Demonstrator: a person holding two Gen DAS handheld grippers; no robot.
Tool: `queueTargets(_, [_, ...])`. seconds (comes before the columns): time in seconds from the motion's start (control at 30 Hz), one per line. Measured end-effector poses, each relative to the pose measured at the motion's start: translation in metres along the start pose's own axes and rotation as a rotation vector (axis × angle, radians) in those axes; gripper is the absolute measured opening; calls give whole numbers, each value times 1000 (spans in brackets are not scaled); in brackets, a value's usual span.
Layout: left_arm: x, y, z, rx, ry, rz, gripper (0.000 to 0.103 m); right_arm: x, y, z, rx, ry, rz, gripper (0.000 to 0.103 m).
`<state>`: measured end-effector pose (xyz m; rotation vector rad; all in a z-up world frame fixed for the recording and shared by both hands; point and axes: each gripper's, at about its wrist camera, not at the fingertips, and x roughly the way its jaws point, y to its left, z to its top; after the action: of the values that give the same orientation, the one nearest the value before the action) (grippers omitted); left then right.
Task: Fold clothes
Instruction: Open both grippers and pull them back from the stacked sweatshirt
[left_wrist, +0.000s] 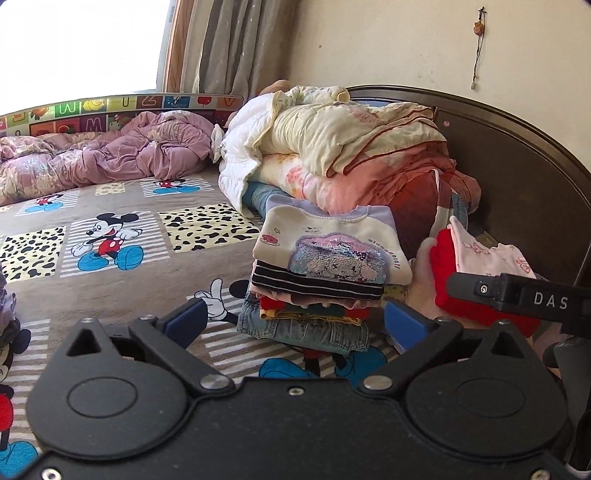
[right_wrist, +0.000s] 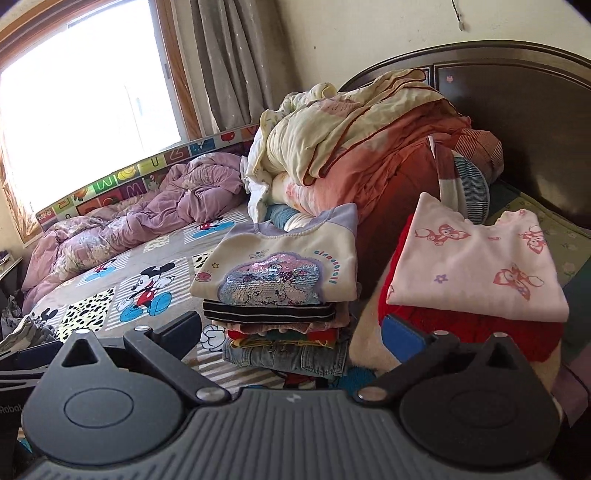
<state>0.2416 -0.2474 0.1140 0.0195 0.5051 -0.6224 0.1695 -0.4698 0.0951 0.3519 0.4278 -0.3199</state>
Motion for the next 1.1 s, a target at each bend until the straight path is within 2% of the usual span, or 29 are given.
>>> queueTargets(0.17, [-12, -12, 3, 6, -4, 19, 103, -16, 2, -3, -6, 19, -3, 103])
queueTargets(0.4, [-19, -26, -1, 65, 5, 60, 103, -32, -1, -6, -2, 26, -17, 103])
queueTargets(0.8, [-32, -30, -3, 46, -18, 43, 103, -47, -1, -11, -2, 28, -26, 103])
queueTargets(1.1, [-30, -31, -3, 38, -4, 45, 103, -55, -2, -11, 11, 18, -32, 103])
